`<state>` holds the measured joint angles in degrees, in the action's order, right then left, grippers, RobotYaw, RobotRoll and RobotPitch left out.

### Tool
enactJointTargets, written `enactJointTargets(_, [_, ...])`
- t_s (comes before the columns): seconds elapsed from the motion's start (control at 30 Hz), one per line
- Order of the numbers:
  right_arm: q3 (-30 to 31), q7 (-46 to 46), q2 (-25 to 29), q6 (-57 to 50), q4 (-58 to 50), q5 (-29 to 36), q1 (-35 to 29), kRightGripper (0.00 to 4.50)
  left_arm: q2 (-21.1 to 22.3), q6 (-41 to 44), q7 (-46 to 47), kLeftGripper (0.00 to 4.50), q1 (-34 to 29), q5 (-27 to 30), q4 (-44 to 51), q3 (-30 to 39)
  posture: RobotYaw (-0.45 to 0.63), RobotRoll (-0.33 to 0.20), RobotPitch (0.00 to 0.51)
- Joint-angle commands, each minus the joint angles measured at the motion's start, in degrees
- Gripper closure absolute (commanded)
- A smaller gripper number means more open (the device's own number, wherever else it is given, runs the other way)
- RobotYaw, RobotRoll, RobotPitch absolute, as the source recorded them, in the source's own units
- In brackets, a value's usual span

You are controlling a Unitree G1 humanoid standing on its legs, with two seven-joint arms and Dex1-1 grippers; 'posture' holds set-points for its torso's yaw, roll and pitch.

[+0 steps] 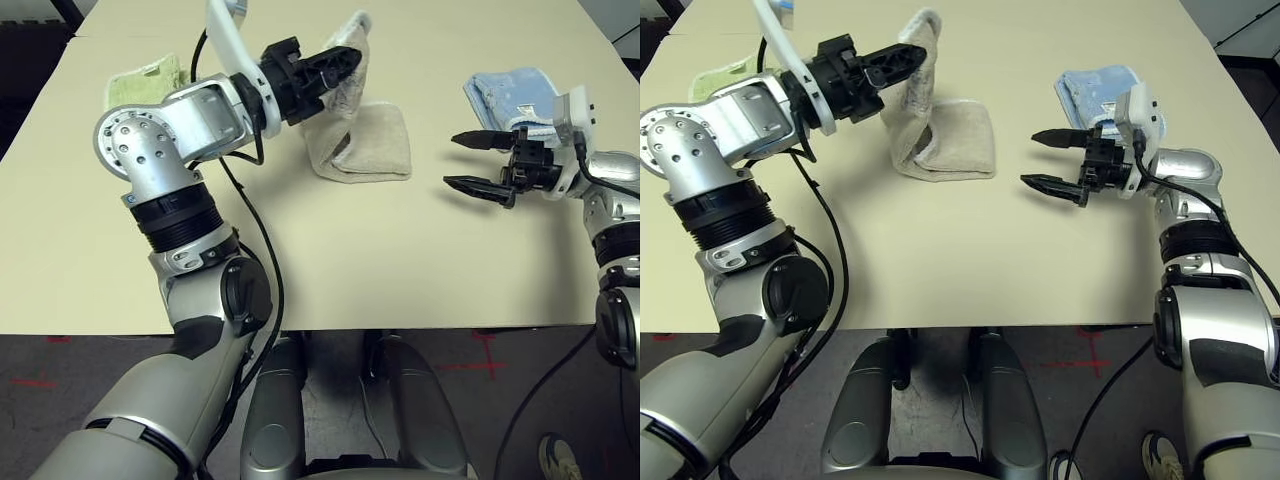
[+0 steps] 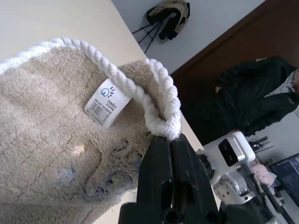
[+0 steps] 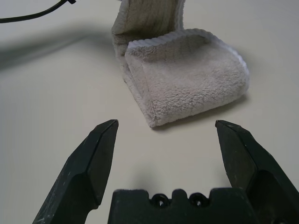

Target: Fold the towel and set it aside.

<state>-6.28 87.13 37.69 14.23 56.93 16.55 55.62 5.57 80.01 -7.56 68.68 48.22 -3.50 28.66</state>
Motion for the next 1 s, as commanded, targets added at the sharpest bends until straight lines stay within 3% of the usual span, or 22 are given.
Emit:
enactJointTargets(0.03, [-1.96, 1.27, 1.7, -0.81, 0.67, 1.01, -0.63, 0.0, 0.82, -1.58, -1.83, 4.47, -1.01, -0.12, -1.31, -2.58, 0.06, 0.0, 0.258])
enactJointTargets(0.27, [-2.64, 1.87, 3.75, -0.68, 1.03, 0.35, -2.01, 0.0, 2.83, -4.7, -4.71, 4.47, -2.22, -1.29, -3.82, -7.31, 0.05, 0.0, 0.262])
enactJointTargets(0.7, [-2.31, 1.32, 2.48, 1.36, 4.72, -0.92, 0.1, 0.0, -2.89, -7.35, -5.47, 4.47, -1.79, -1.17, -5.22, -12.47, 0.06, 0.0, 0.264])
enactJointTargets(1.0, [-2.39, 1.37, 2.34, 3.31, 6.96, -1.75, 0.4, 0.0, -0.74, -14.12, -7.26, 4.47, -6.36, -10.62, -8.37, -23.38, 0.05, 0.0, 0.266])
